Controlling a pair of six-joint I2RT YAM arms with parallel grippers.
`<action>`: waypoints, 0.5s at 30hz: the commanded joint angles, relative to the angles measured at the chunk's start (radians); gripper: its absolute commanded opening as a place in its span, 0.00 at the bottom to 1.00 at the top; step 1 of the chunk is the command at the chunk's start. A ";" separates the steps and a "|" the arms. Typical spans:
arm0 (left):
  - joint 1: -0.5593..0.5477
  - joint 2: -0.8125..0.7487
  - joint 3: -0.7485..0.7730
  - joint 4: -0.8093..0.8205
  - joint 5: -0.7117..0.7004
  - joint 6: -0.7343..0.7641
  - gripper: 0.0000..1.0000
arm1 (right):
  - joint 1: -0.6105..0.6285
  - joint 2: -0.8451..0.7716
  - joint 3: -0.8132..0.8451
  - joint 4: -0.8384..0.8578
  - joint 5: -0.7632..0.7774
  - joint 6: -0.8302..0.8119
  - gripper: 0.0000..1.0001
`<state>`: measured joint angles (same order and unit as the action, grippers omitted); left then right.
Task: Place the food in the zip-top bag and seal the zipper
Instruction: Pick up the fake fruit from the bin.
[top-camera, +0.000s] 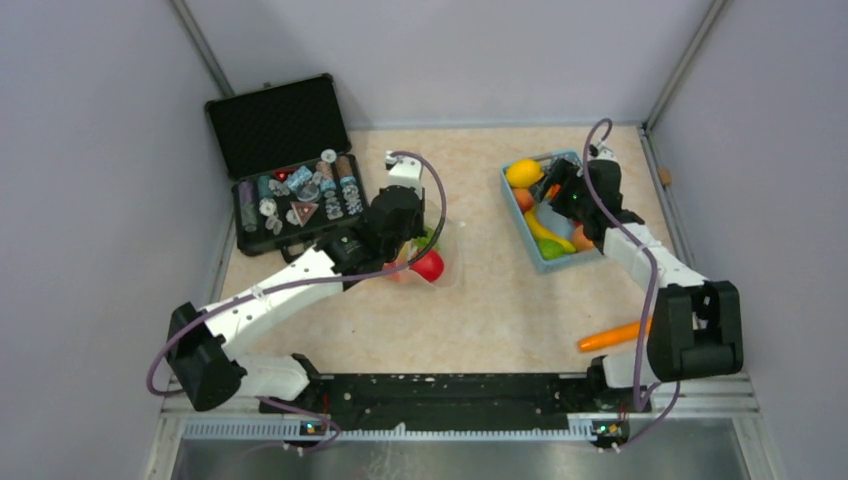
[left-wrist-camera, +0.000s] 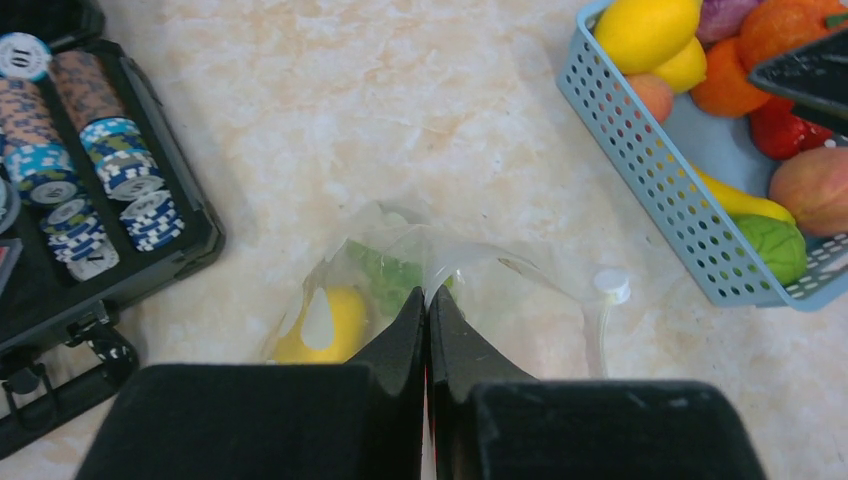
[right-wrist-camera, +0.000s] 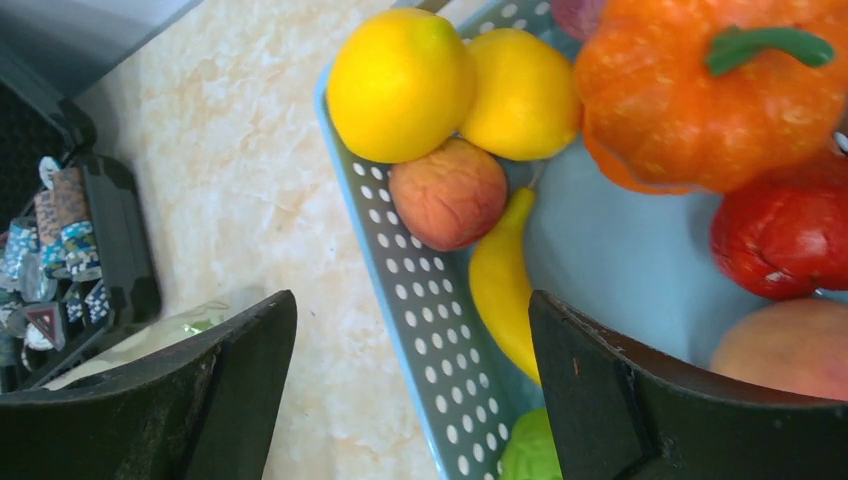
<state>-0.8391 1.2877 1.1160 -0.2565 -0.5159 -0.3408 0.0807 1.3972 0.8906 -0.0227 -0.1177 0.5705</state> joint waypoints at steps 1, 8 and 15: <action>0.004 0.011 0.041 0.020 0.073 -0.017 0.00 | 0.037 0.034 0.055 0.140 0.091 0.043 0.85; 0.006 -0.003 0.019 0.012 0.107 -0.030 0.01 | 0.043 0.156 0.101 0.215 0.051 0.059 0.84; 0.008 0.002 0.025 0.013 0.124 -0.037 0.01 | 0.054 0.251 0.182 0.228 0.103 0.049 0.83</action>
<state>-0.8383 1.3029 1.1164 -0.2634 -0.4068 -0.3656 0.1246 1.6272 1.0012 0.1352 -0.0547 0.6220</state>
